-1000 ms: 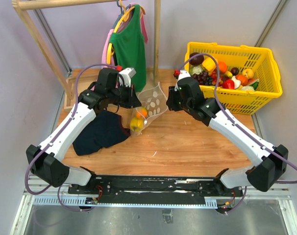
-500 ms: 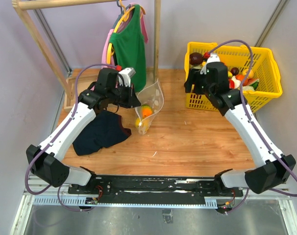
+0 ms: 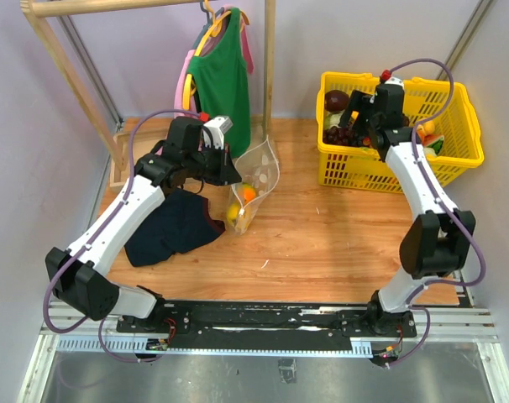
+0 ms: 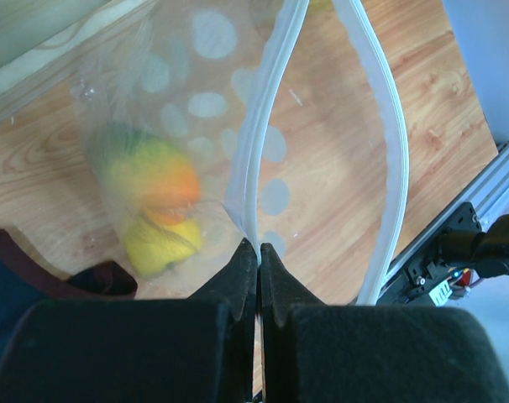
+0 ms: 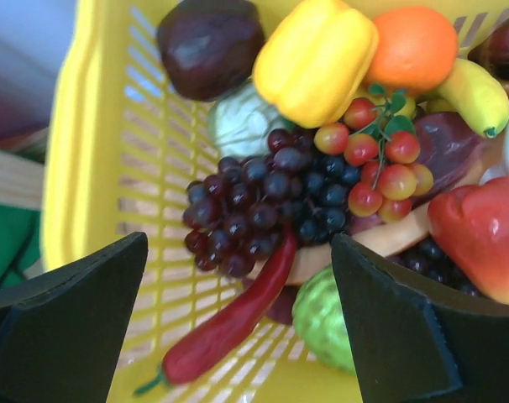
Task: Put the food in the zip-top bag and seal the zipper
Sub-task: Pick up the fake vegetable from the bin, then place the fake vegetable in the zipper food storage bag.
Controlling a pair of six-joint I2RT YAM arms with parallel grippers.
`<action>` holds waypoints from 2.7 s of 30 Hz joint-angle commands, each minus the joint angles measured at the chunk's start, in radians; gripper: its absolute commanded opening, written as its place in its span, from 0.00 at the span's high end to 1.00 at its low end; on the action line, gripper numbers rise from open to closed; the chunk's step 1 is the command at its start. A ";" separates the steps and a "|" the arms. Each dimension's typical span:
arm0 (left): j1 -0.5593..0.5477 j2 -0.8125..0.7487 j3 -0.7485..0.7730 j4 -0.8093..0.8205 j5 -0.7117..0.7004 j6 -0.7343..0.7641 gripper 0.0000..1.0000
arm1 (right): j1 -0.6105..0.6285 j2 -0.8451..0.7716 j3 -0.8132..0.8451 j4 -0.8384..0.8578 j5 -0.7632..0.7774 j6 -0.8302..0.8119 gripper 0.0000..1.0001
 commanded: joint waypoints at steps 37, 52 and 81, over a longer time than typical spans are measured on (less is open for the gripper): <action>0.017 0.032 -0.014 0.018 -0.025 0.013 1.00 | -0.134 0.451 0.215 0.441 -0.109 0.106 0.39; 0.022 0.015 -0.021 0.029 -0.019 0.009 1.00 | -0.137 0.154 -0.026 0.520 -0.126 -0.008 0.66; 0.051 -0.011 -0.034 0.063 0.063 -0.009 0.99 | 0.314 -0.399 -0.406 0.540 -0.189 -0.087 0.68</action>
